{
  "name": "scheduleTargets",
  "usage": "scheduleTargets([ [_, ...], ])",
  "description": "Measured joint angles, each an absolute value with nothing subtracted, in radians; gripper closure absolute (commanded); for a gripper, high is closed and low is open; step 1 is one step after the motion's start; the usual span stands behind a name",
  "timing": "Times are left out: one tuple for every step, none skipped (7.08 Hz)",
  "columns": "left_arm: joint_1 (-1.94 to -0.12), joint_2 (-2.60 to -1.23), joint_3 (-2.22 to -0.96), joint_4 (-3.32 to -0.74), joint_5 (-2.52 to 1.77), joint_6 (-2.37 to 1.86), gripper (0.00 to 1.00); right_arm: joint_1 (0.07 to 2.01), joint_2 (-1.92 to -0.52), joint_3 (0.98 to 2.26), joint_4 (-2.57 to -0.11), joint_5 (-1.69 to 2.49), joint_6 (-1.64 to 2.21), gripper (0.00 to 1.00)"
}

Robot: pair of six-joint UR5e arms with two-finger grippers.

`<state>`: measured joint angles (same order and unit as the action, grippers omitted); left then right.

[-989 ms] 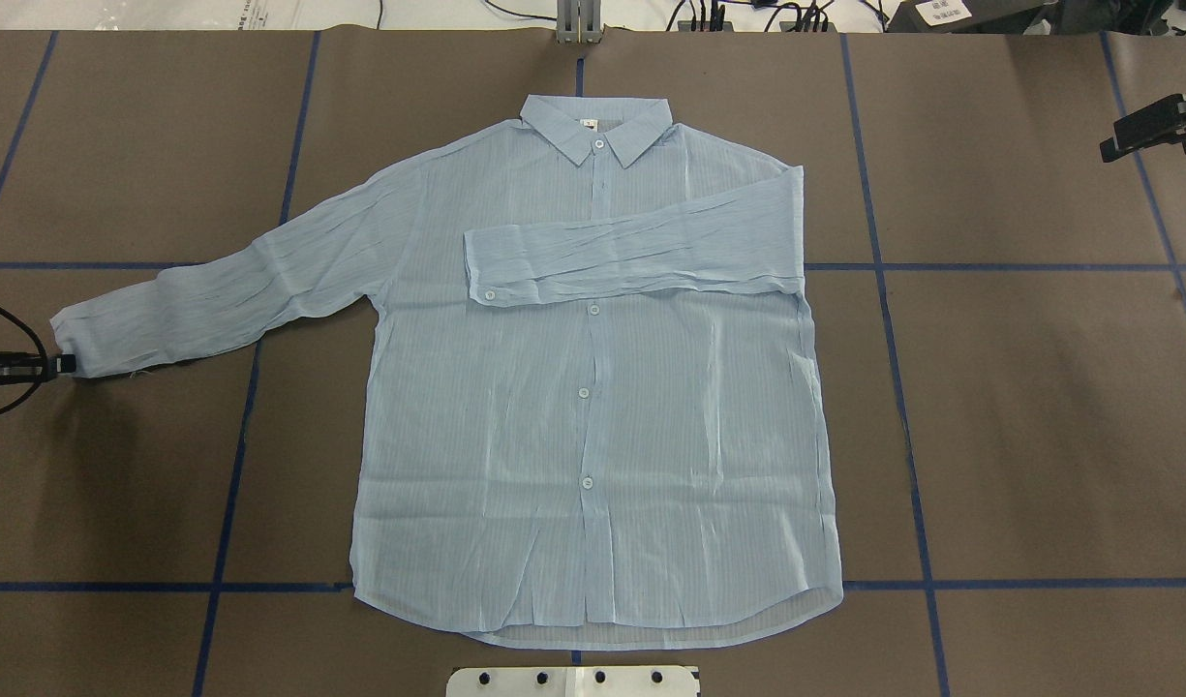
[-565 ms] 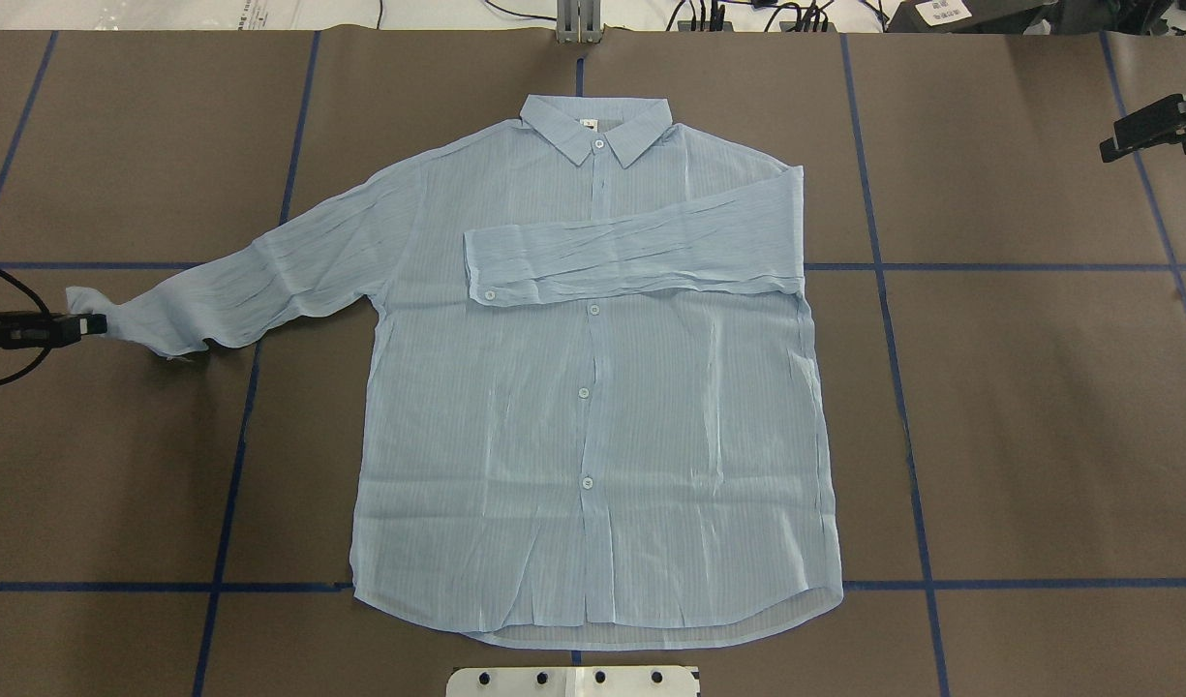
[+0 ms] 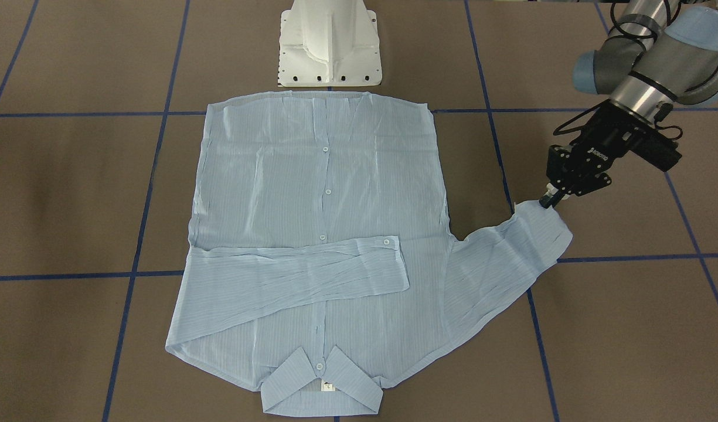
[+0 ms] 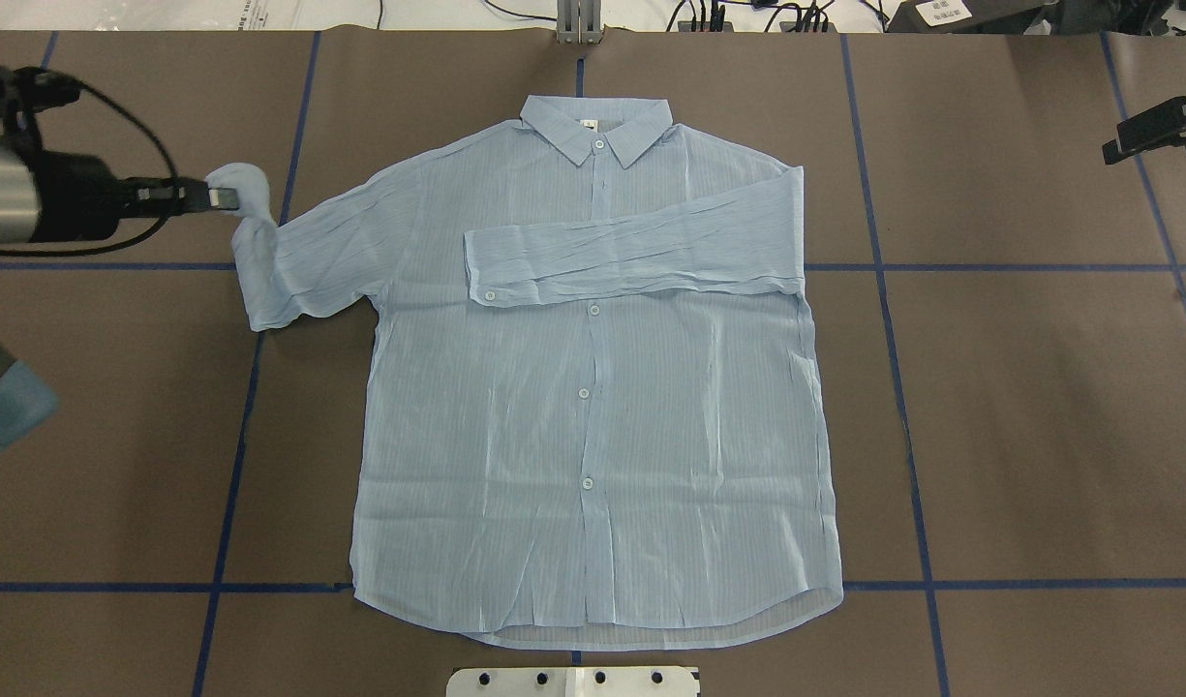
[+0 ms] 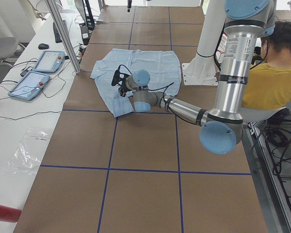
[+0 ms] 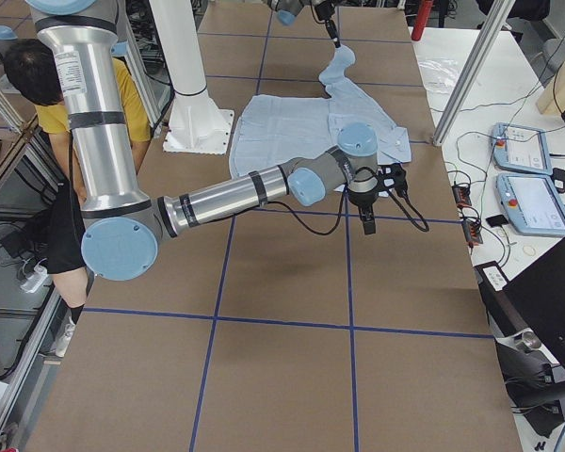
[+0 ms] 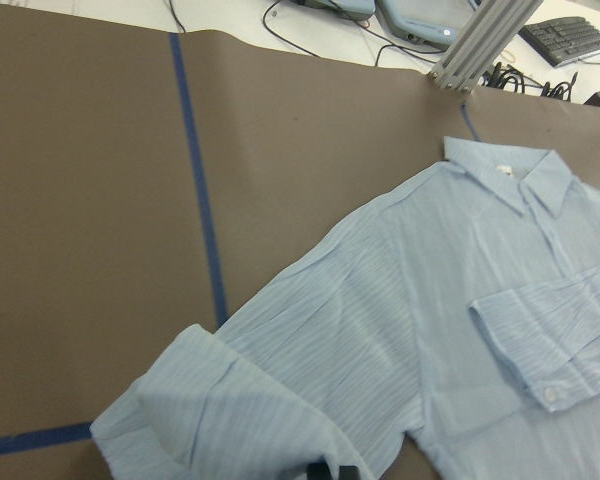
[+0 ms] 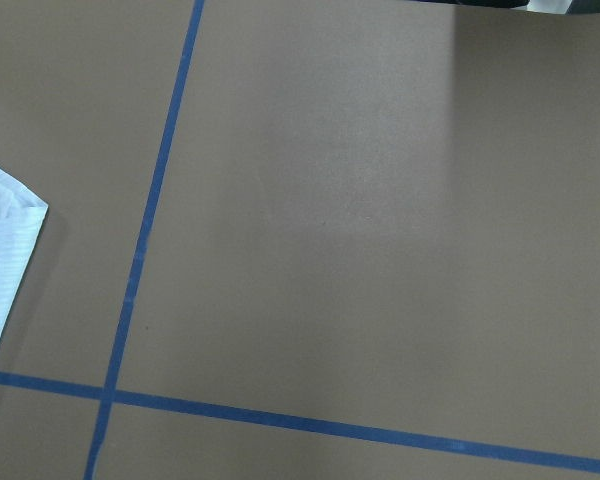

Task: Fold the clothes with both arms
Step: 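Carry the cuff with the left gripper across the shirt over the first sleeve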

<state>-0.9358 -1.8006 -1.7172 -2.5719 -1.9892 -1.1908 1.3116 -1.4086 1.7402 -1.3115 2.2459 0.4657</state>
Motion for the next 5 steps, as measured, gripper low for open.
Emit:
scheduleTargets([
  [-0.912,-1.960,-1.706,-2.418,-1.982,-1.271,1.00,1.312,-1.408,1.740,-1.312,2.246,0.466,0.00],
  [-0.866,-2.104,-1.672,-2.305,-1.955,-1.340,1.00,1.312,-1.408,1.740,-1.312,2.246,0.466,0.00],
  [-0.816,-2.216,-1.613,-2.254,-1.911,-1.383,1.00,1.312,-1.408,1.739,-1.312,2.246,0.466,0.00],
  [-0.763,-2.295,-1.553,-2.239,-1.858,-1.401,1.00,1.312,-1.408,1.740,-1.312,2.246,0.467,0.00],
  [-0.699,-2.343,-1.510,-2.236,-1.794,-1.405,1.00,1.312,-1.408,1.740,-1.312,2.246,0.467,0.00],
])
